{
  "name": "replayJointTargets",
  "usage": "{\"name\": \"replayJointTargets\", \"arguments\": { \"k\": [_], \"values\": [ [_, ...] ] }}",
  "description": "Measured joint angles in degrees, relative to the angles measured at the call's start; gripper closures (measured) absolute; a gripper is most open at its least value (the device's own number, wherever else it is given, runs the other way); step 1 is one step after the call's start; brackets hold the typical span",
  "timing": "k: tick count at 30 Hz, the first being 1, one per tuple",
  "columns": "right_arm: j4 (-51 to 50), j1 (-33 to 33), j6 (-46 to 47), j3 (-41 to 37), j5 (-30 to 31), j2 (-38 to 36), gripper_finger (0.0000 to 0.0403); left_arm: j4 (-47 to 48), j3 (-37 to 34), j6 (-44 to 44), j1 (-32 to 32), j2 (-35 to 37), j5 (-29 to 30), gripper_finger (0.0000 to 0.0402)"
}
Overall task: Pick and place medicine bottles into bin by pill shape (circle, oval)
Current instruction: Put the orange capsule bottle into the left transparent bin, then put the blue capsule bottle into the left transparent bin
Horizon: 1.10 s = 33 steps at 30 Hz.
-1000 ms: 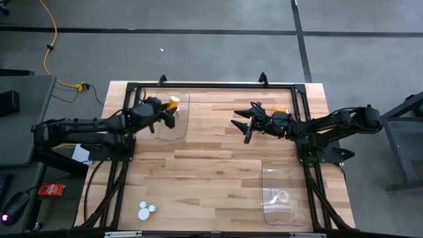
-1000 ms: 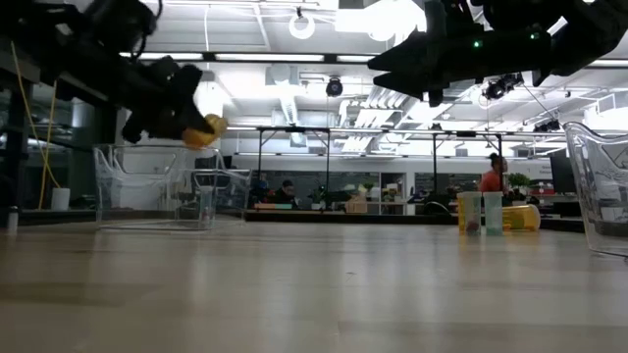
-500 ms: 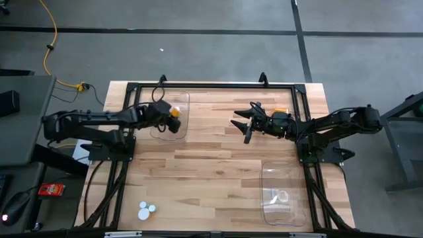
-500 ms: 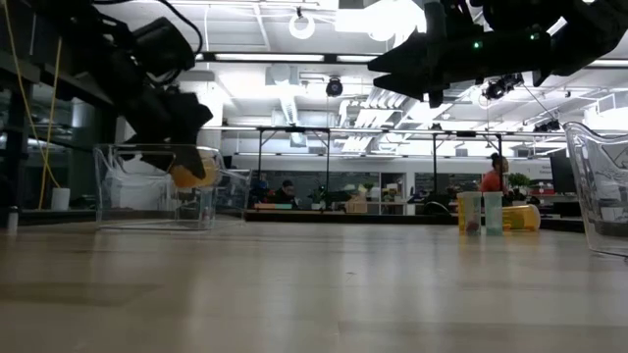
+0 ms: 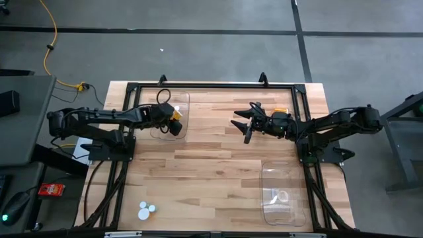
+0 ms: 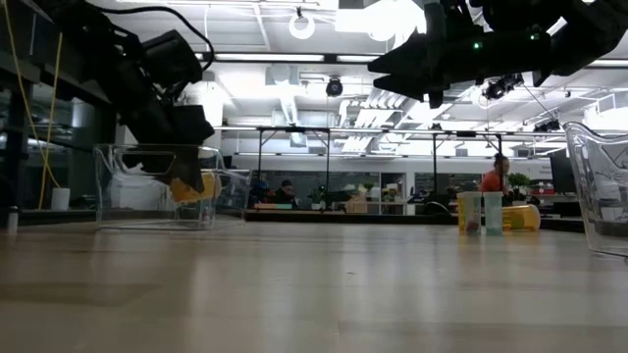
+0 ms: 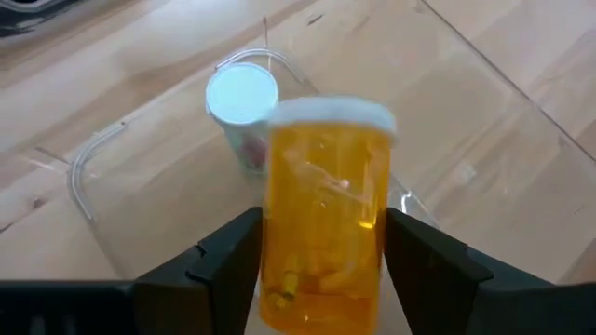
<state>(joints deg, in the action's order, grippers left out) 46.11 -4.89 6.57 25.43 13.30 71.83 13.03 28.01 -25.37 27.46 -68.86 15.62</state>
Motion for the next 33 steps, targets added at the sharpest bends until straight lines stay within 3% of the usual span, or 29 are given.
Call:
{"name": "replayJointTargets", "arguments": {
  "k": [9, 16, 19, 22, 28, 33],
  "values": [
    [0.00, 0.00, 0.02, 0.00, 0.00, 0.00, 0.0190, -0.40, 0.71, 0.58, 0.12, 1.17, 0.00, 0.0169],
    [0.02, 0.00, 0.04, 0.00, 0.02, 0.00, 0.0190, -5.77, 2.34, 4.52, -2.76, 8.56, 0.17, 0.0174],
    [0.00, 0.00, 0.02, 0.00, 0.02, 0.00, 0.0190, -12.44, 2.07, 8.51, -6.82, 12.41, 0.73, 0.0174],
    [-0.06, 0.00, 0.04, 0.00, 0.01, 0.00, 0.0190, -26.48, -1.18, 14.25, -11.78, 15.36, 0.55, 0.0174],
    [-0.41, 0.00, 0.04, 0.00, 0.02, 0.00, 0.0190, -56.13, -10.11, 20.46, -16.83, 16.74, -7.14, 0.0174],
    [-0.39, 0.00, 0.04, 0.00, 0.02, 0.00, 0.0190, -60.20, -12.00, 20.59, -15.82, 16.70, -9.60, 0.0174]
  ]
}}
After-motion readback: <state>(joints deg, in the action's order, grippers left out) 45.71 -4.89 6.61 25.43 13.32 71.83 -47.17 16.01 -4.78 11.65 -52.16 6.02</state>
